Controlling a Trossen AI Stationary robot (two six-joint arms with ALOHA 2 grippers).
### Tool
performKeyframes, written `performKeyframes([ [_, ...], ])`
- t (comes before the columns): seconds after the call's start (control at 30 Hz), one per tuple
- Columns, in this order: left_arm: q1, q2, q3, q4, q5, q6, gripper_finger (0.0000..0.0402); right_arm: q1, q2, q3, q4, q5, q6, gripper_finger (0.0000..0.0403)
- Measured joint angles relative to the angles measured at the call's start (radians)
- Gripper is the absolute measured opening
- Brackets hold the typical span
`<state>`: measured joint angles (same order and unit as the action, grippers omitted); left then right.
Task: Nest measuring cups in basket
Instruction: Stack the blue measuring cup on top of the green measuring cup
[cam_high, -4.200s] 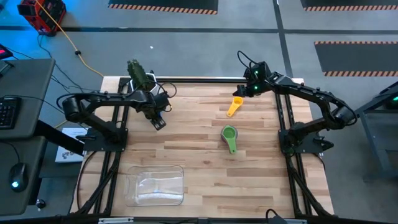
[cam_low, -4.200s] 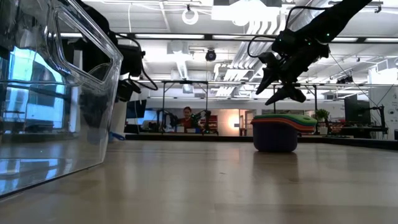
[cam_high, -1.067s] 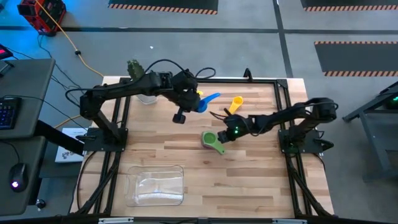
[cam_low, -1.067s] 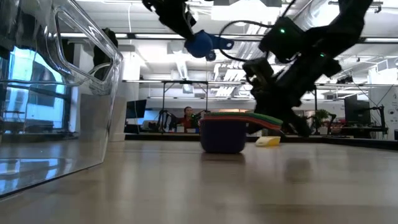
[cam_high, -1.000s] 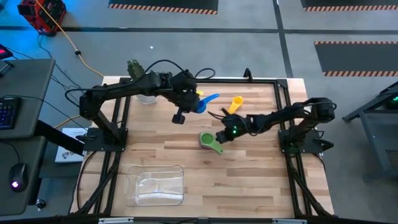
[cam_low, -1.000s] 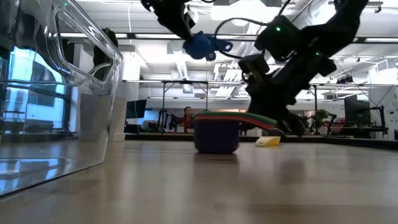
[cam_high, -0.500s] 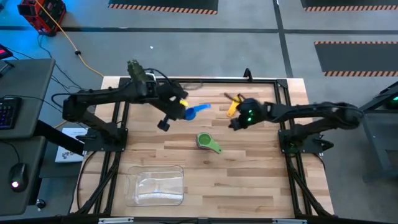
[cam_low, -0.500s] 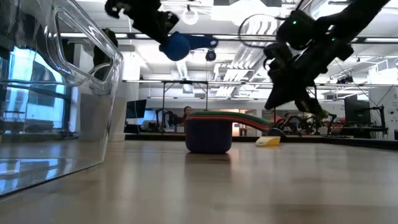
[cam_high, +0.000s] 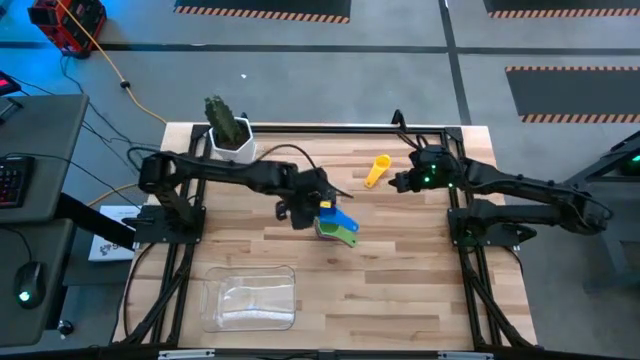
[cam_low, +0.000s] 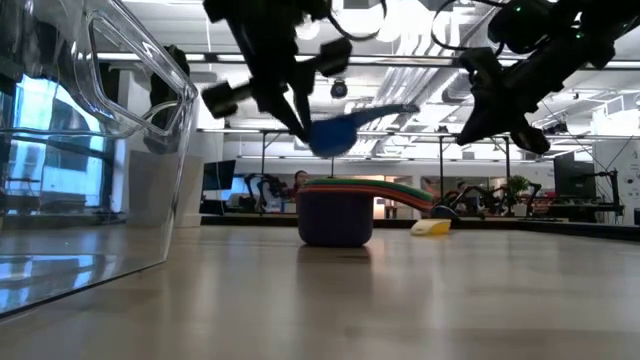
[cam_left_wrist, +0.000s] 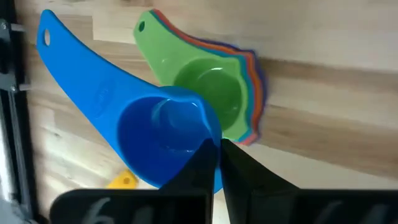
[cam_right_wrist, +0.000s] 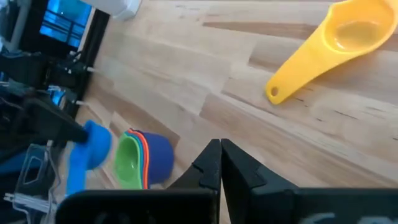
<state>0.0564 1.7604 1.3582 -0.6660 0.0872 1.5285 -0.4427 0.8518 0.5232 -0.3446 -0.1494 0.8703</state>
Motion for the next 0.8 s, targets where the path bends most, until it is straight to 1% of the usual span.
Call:
performKeyframes([
  [0.1, -0.016, 0.035, 0.000, 0.040, -0.038, 0.017, 0.0007, -0.010, -0.005, 0.000, -0.018, -0.007, 0.000, 0.0000],
  [0.2, -0.027, 0.059, 0.000, 0.059, -0.042, 0.027, 0.0004, -0.010, -0.005, 0.000, -0.020, -0.009, -0.009, 0.0000],
  [0.33, -0.034, 0.062, 0.000, 0.075, -0.040, 0.029, 0.0003, -0.010, -0.005, 0.000, -0.023, -0.009, -0.019, 0.0000],
  [0.63, -0.031, 0.062, 0.000, 0.052, -0.024, -0.008, 0.0014, -0.009, -0.004, 0.000, -0.025, -0.009, -0.024, 0.0000],
  [0.8, -0.031, 0.062, 0.000, 0.004, -0.009, -0.007, 0.0014, -0.009, -0.004, 0.000, -0.025, -0.008, -0.027, 0.0000],
])
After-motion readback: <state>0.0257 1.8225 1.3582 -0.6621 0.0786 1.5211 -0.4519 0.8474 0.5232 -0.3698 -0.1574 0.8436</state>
